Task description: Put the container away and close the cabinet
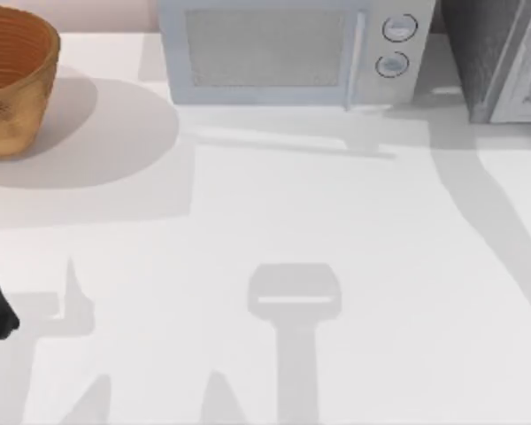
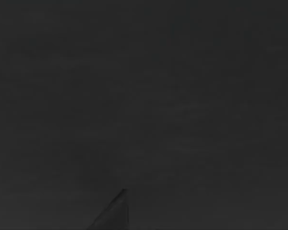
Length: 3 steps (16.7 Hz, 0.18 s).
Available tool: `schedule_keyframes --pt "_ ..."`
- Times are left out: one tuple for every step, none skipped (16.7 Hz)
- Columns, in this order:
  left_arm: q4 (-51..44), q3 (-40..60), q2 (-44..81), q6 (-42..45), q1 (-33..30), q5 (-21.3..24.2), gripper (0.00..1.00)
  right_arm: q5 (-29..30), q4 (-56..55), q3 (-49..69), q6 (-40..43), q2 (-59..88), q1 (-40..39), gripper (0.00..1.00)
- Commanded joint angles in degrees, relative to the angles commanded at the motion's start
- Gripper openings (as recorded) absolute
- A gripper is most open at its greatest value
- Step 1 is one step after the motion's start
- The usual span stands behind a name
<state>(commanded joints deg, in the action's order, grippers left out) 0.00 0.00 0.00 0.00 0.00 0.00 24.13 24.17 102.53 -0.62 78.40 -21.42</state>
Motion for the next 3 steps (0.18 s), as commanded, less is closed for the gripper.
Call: schedule_keyframes --pt "0.0 0.0 0.0 0.0 0.0 0.0 1.00 -0.7 -0.3 1.0 0.0 1.6 0.8 1.00" --pt "0.0 0.0 0.0 0.0 0.0 0.0 1.00 -1.6 -0.8 2.0 0.0 2.6 1.6 1.00" --pt "0.0 0.0 0.0 0.0 0.0 0.0 1.00 -2.0 -1.1 2.4 0.0 3.1 2.1 1.00"
